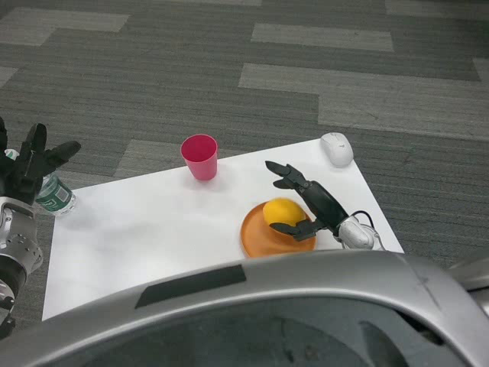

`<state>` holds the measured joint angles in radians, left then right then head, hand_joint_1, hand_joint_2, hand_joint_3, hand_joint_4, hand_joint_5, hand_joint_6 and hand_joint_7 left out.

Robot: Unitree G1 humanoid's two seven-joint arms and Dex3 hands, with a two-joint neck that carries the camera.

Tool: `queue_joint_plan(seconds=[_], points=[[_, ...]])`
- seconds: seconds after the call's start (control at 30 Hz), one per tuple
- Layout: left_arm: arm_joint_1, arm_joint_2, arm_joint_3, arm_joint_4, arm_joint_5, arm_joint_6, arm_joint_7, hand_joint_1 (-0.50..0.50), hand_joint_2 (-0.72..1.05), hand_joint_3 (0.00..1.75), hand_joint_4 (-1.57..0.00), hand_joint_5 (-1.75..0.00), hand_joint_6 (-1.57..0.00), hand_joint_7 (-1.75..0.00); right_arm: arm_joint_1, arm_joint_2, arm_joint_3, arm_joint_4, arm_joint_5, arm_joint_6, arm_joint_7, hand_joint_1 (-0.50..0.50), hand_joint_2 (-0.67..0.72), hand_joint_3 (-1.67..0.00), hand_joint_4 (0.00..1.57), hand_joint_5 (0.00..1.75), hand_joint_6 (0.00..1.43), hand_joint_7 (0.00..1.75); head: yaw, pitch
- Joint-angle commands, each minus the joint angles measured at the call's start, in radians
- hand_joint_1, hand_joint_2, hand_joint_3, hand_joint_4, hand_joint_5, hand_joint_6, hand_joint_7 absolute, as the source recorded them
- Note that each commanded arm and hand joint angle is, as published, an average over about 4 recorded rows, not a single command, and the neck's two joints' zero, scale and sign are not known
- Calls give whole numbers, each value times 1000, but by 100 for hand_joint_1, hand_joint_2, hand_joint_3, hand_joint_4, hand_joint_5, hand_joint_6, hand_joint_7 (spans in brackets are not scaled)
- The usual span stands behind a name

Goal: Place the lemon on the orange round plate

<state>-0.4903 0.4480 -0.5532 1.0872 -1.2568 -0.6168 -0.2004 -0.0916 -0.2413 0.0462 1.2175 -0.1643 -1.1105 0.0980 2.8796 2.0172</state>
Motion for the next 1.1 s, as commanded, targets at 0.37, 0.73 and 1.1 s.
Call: queue_joint_plan(seconds=[0.37,0.73,1.1], points=[[-2,17,6,2,2,-8,3,50,96,9,-4,0,0,0,-28,-9,-6,-3,11,9,2,17,15,-8,0,48,0,2,1,0],[-2,16,7,2,2,-8,3,50,96,9,-4,0,0,0,-28,-8,-21,8,27,8,0,18,15,-8,0,48,0,0,2,5],[-2,15,7,2,2,-9,3,50,96,9,-4,0,0,0,-27,3,-25,-97,265,-26,6,21,15,-8,0,48,0,0,-4,7]])
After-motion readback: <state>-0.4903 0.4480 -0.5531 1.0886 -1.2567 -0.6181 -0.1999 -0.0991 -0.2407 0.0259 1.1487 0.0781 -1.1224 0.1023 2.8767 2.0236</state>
